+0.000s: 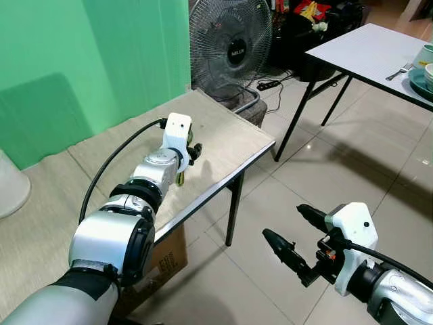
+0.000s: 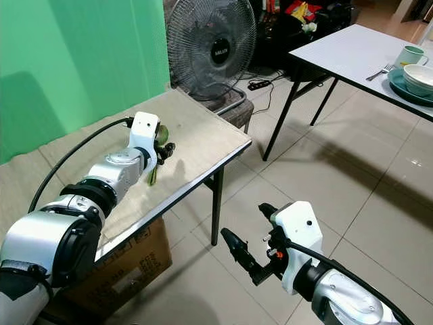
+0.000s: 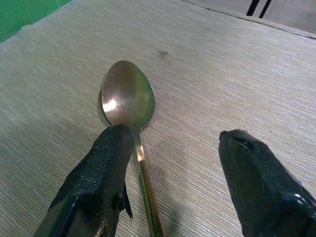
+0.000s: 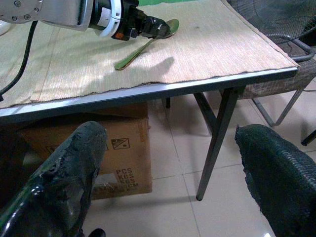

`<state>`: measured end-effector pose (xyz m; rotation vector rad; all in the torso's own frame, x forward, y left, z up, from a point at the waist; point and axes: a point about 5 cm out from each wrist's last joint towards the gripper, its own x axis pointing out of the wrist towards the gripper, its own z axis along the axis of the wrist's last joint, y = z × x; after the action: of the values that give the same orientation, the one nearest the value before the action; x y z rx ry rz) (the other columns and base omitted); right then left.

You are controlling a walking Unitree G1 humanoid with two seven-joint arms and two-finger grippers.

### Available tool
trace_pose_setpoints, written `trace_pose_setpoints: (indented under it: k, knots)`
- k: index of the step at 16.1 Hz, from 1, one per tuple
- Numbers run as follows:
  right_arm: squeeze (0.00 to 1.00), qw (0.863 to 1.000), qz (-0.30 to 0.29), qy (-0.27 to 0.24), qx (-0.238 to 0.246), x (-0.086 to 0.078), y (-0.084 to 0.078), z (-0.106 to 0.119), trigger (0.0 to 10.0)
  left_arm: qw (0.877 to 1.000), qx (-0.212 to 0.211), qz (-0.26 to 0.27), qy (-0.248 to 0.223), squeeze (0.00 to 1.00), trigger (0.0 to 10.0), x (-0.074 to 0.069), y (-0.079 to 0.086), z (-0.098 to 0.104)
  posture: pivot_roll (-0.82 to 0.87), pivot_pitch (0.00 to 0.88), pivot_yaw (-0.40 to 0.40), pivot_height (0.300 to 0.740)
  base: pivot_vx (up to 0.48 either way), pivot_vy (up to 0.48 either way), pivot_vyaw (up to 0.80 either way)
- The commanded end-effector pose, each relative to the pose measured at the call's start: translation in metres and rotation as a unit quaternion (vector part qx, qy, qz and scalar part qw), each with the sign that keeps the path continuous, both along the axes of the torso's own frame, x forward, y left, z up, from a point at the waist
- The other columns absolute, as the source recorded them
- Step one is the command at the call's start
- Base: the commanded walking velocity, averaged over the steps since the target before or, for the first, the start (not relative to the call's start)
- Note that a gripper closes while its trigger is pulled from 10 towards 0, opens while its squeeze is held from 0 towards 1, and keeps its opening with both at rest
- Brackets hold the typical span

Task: Setting the table

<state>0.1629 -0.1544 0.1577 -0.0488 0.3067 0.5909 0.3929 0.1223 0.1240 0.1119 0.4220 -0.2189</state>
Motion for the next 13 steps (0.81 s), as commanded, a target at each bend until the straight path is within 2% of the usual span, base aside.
trace_pose_setpoints:
  k: [1, 2, 4, 9, 10, 11, 12, 13]
  knots:
    - [0.0, 1.0, -0.009, 0.003, 0.001, -0.002, -0.002, 0.003, 10.0, 1.0, 0.0, -0.001, -0.004, 0.0, 10.0, 0.001, 0.0, 0.003, -0.38, 0.041, -0.017, 0.74, 0.0, 0.0, 0.0]
    - [0.0, 1.0, -0.007, 0.02, 0.006, -0.016, 0.001, 0.005, 10.0, 0.999, -0.02, 0.015, 0.045, 0.0, 7.7, -0.007, 0.005, -0.015, -0.4, 0.118, -0.026, 0.74, 0.0, 0.0, 0.0]
    - [0.0, 1.0, -0.005, 0.026, 0.008, -0.021, 0.002, 0.006, 10.0, 0.997, -0.024, 0.018, 0.068, 0.0, 10.0, -0.011, 0.007, -0.022, -0.4, 0.116, -0.025, 0.74, 0.0, 0.0, 0.0]
    - [0.0, 1.0, -0.008, 0.026, 0.008, -0.019, 0.002, 0.007, 10.0, 0.997, -0.019, 0.009, 0.075, 0.0, 10.0, -0.012, 0.006, -0.023, -0.4, 0.105, -0.018, 0.74, 0.0, 0.0, 0.0]
    - [0.0, 1.0, -0.009, 0.027, 0.008, -0.019, 0.002, 0.007, 10.0, 0.997, -0.019, 0.009, 0.072, 0.0, 4.7, -0.011, 0.006, -0.022, -0.4, 0.105, -0.018, 0.74, 0.0, 0.0, 0.0]
    - [0.0, 1.0, -0.009, 0.026, 0.008, -0.019, 0.003, 0.008, 10.0, 0.997, -0.019, 0.009, 0.069, 0.0, 2.7, -0.01, 0.006, -0.021, -0.4, 0.102, -0.019, 0.74, 0.0, 0.0, 0.0]
    - [0.0, 1.0, -0.009, 0.026, 0.008, -0.019, 0.003, 0.008, 10.0, 0.998, -0.018, 0.01, 0.067, 0.0, 2.7, -0.01, 0.006, -0.02, -0.4, 0.102, -0.018, 0.74, 0.0, 0.0, 0.0]
    - [0.0, 1.0, -0.009, 0.025, 0.007, -0.018, 0.003, 0.008, 10.0, 0.998, -0.018, 0.01, 0.064, 0.0, 0.0, -0.009, 0.006, -0.019, -0.4, 0.1, -0.018, 0.74, 0.0, 0.0, 0.0]
